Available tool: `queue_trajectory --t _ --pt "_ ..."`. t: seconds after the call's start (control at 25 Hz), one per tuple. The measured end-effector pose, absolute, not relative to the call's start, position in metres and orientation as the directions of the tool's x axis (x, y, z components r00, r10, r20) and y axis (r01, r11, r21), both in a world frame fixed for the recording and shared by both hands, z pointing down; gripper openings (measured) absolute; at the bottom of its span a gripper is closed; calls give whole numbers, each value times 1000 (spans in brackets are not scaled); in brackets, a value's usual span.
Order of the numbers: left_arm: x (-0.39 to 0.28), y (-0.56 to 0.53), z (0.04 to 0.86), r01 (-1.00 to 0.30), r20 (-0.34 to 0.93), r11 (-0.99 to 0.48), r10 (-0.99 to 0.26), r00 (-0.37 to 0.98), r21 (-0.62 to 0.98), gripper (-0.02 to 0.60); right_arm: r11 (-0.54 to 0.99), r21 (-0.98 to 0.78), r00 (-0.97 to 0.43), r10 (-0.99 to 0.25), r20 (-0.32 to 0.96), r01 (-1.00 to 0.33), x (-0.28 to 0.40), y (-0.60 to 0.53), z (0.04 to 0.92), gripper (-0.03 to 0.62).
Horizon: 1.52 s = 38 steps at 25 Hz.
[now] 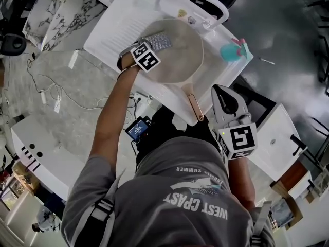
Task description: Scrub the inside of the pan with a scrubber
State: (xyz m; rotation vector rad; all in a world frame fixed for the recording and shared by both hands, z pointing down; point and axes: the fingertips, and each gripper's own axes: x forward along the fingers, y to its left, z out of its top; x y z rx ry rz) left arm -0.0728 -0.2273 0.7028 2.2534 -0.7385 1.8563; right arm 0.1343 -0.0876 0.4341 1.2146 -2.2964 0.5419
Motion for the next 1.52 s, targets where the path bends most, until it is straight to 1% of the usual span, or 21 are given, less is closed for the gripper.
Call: queue_trajectory --t 0.16,0.28,0.48,0.6,0.68,0.84,1.08,1.32,1.52 --pt "-58 -205 723 -356 979 -923 -187 78 -148 9 516 -123 -484 -659 576 -848 145 -88 436 2" --pt "-42 -185 731 -316 989 -945 -117 87 -84 9 508 -130 -481 -658 579 -851 152 -85 439 2" --pt "0 -149 733 -280 984 -959 -1 179 50 9 497 -141 -476 -654 588 -856 164 -83 443 2" --pt "23 -137 731 -286 971 -952 36 234 104 9 494 -146 -475 -651 592 -857 169 -84 443 2" --pt "34 -136 731 -303 964 -946 33 265 116 9 490 -148 -473 -652 592 -859 172 -85 444 2" --pt "54 -151 728 -334 950 -937 -10 312 100 8 478 -147 -462 -652 601 -866 181 -85 450 2" --pt "66 -182 725 -362 942 -931 -74 327 53 8 465 -146 -448 -648 615 -873 187 -86 456 2" --pt "51 -222 723 -404 944 -915 -144 297 -13 8 469 -142 -450 -653 609 -872 184 -89 459 2" --pt "12 -250 723 -413 957 -905 -199 211 -97 8 483 -141 -461 -645 610 -864 175 -89 461 2"
